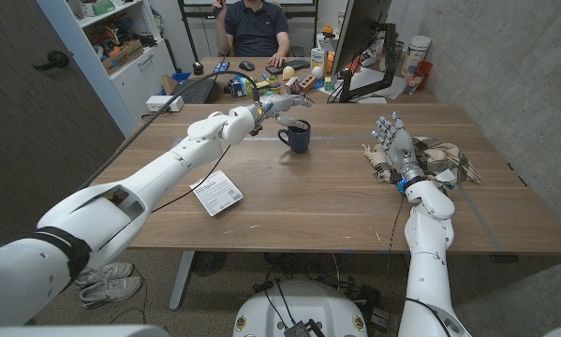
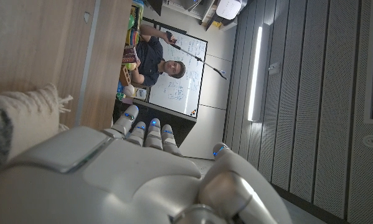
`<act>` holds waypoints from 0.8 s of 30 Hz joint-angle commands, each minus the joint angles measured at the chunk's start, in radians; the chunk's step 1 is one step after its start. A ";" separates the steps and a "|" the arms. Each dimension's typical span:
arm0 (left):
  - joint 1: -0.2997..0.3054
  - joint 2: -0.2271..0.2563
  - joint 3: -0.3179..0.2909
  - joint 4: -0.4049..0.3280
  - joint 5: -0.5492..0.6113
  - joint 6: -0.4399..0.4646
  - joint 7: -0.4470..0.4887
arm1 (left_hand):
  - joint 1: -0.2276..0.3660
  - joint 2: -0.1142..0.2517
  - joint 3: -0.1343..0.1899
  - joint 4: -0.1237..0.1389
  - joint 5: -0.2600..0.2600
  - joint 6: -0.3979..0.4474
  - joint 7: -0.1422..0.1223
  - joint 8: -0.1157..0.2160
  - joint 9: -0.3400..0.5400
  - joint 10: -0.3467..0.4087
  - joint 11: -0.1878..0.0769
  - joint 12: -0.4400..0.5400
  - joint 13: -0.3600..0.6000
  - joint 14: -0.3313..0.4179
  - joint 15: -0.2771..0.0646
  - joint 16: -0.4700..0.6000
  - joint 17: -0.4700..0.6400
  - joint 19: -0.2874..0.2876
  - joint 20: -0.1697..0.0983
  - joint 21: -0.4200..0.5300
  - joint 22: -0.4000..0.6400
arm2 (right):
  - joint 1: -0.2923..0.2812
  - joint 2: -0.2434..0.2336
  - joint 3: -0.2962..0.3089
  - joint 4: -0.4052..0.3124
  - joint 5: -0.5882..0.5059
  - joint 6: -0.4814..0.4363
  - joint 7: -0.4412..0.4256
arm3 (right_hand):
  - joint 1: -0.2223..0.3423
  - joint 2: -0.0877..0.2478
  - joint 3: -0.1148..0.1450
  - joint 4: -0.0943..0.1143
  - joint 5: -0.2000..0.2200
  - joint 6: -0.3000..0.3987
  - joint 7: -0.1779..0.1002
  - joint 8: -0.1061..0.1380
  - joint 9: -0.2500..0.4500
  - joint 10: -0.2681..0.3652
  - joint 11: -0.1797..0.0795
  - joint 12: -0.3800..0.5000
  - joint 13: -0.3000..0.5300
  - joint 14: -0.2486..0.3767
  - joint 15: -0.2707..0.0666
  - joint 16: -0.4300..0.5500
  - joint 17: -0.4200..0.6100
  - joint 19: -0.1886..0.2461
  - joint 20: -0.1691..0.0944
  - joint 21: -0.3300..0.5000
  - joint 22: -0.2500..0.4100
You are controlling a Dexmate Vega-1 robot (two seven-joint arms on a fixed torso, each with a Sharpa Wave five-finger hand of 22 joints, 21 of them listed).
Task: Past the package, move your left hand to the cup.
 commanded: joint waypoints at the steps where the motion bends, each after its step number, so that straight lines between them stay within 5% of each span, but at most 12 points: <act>1: -0.025 -0.034 0.027 0.072 0.055 -0.026 0.023 | 0.033 0.000 0.006 -0.006 0.011 0.012 -0.004 0.004 0.002 0.007 -0.001 -0.001 0.004 0.012 -0.013 0.005 0.001 0.012 -0.024 -0.005 0.000 | -0.008 0.000 0.001 -0.010 0.014 0.006 -0.003 | -0.006 0.072 0.000 -0.004 0.006 0.006 0.003 0.008 0.005 0.005 0.004 0.006 0.004 -0.004 0.004 0.004 0.004 0.000 0.007 -0.004 0.005; 11: -0.055 -0.078 0.028 0.164 0.060 -0.053 -0.005 | 0.098 0.000 0.016 -0.008 0.017 0.027 -0.004 0.007 0.001 0.033 -0.001 0.002 0.004 0.027 -0.029 0.004 -0.001 0.052 -0.058 0.000 0.000 | -0.010 -0.004 -0.001 -0.011 0.020 0.015 -0.008 | -0.006 0.070 -0.001 -0.004 0.007 0.008 0.003 0.008 0.005 0.007 0.003 0.006 0.004 -0.002 0.006 0.004 0.004 -0.001 0.008 -0.008 0.004; 24: -0.058 -0.094 0.018 0.191 0.084 -0.067 -0.004 | 0.125 -0.003 0.017 -0.005 0.017 0.034 -0.004 0.007 0.001 0.039 0.008 0.000 0.004 0.027 -0.042 0.000 -0.001 0.046 -0.062 -0.007 0.000 | -0.001 -0.010 -0.002 0.004 0.024 0.021 -0.009 | -0.007 0.068 -0.003 -0.004 0.007 0.009 0.002 0.007 0.005 0.007 0.003 0.006 0.004 -0.001 0.006 0.004 0.004 0.000 0.008 -0.011 0.004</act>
